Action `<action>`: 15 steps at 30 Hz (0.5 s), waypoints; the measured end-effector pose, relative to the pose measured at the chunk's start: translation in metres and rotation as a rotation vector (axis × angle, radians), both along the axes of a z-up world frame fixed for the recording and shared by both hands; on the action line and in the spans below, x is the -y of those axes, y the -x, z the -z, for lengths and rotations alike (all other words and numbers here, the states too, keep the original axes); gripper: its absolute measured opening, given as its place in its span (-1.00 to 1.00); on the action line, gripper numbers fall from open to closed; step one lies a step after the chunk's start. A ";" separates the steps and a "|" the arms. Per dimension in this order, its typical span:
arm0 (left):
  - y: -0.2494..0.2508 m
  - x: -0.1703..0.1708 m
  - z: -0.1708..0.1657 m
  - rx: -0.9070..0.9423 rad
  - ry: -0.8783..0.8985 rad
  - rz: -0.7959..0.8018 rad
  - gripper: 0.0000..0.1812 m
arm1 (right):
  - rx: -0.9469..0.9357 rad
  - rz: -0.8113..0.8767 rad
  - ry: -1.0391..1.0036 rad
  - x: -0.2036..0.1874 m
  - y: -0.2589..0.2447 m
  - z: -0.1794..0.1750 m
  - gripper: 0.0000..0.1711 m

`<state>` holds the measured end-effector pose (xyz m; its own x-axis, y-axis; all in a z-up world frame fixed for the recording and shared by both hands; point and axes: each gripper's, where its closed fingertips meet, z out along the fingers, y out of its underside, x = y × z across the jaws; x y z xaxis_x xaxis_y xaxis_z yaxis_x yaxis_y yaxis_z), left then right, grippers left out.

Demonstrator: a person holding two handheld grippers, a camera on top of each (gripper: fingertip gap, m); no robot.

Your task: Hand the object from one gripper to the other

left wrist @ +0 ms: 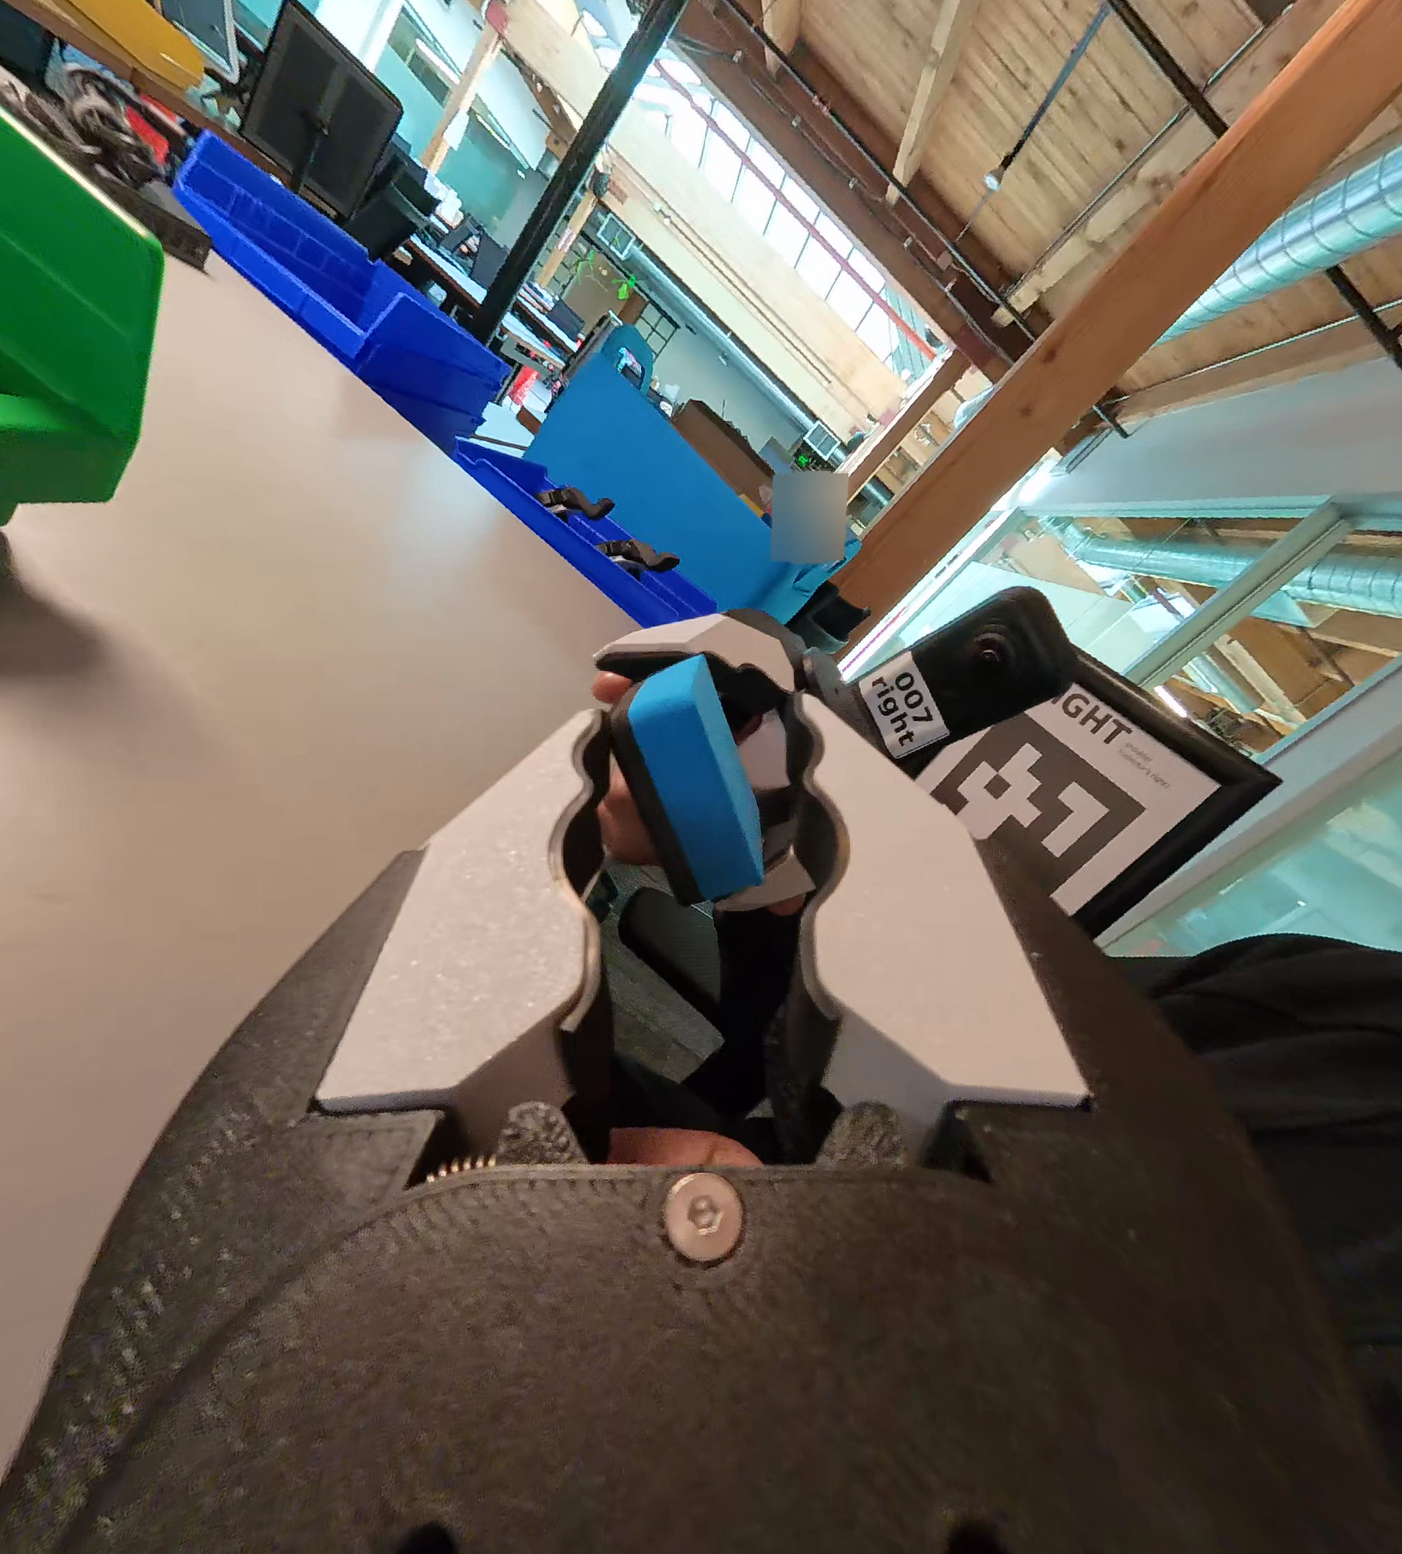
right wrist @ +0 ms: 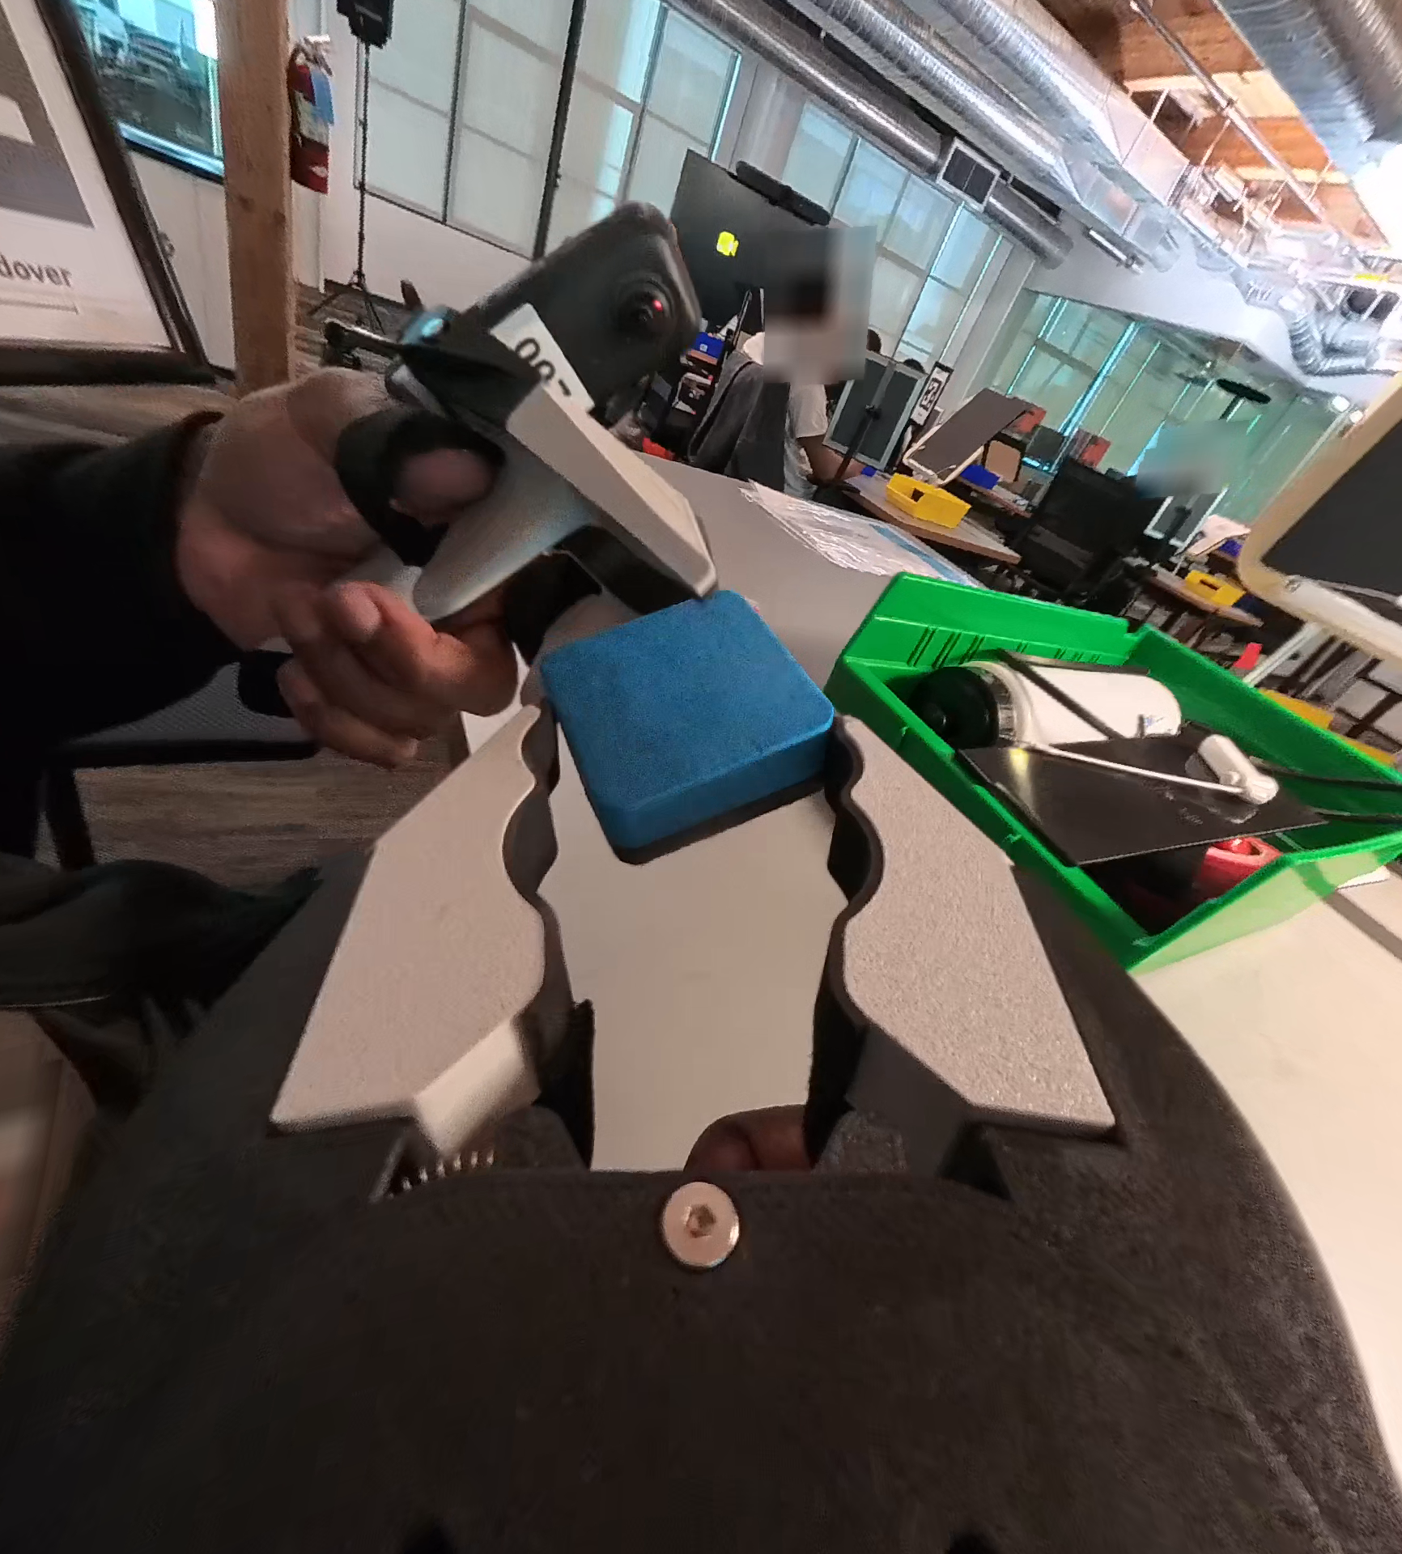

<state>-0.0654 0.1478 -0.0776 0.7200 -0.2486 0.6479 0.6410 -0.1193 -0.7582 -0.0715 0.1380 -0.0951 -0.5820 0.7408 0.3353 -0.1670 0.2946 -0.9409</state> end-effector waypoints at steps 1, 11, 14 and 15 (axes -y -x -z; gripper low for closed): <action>0.000 0.000 0.002 0.011 0.013 0.007 -0.59 | -0.017 0.000 -0.016 0.002 -0.001 0.000 -0.23; 0.006 0.004 0.003 0.048 0.018 -0.002 -0.76 | -0.165 0.056 -0.187 0.001 -0.003 -0.002 -0.08; 0.001 0.005 0.002 0.067 0.018 0.031 -0.76 | -0.174 0.044 -0.195 0.004 -0.004 0.000 -0.12; -0.001 0.004 0.003 0.067 0.022 0.037 -0.76 | -0.174 0.049 -0.179 0.004 -0.004 -0.002 -0.16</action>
